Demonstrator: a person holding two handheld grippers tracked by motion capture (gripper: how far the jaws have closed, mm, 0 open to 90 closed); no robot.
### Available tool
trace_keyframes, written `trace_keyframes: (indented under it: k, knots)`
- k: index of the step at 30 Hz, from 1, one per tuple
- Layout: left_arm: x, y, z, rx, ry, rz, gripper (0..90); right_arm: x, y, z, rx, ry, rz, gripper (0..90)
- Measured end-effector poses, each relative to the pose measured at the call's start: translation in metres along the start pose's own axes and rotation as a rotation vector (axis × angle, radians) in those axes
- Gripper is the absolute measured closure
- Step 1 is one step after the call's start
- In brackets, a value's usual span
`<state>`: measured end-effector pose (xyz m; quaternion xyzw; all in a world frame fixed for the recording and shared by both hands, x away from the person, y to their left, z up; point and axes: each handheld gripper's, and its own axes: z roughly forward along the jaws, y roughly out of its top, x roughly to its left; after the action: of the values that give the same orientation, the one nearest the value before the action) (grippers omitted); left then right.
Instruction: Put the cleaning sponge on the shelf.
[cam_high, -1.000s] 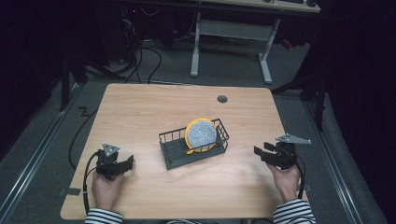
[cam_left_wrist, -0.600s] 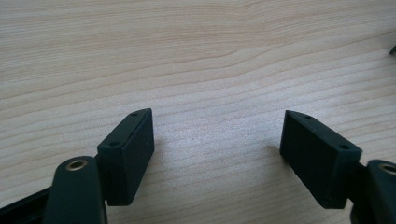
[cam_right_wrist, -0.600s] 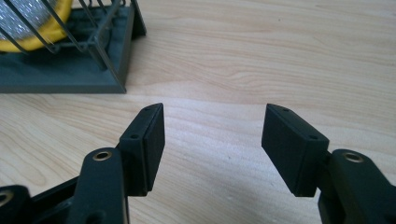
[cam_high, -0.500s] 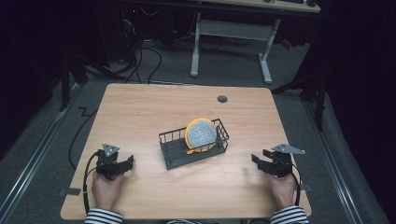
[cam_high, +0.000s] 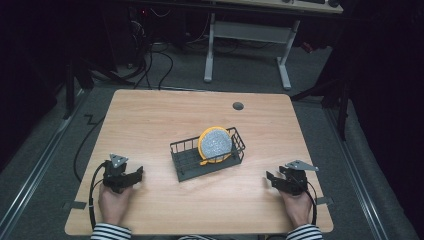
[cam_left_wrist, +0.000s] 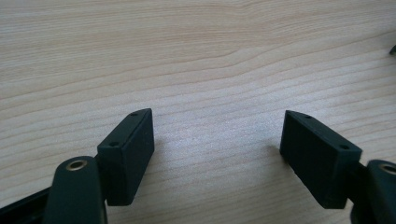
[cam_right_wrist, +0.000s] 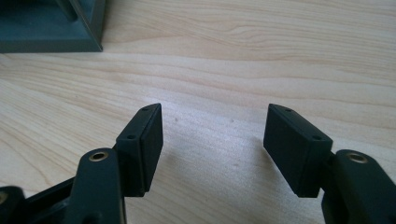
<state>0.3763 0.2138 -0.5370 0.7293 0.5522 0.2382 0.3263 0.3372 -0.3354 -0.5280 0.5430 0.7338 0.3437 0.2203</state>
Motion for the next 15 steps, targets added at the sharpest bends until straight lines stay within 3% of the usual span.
trace_keyframes:
  k: [6,15]
  knots:
    - [-0.0001,-0.0001,0.0000,0.000,-0.001,0.001,26.5,0.0073,-0.0014,0.0021,0.023,-0.061,-0.049,36.6]
    - [-0.0007,-0.0003,-0.0004,0.000,-0.005,0.002,27.0,0.0065,-0.0014,0.0023,0.026,-0.057,-0.039,35.7]
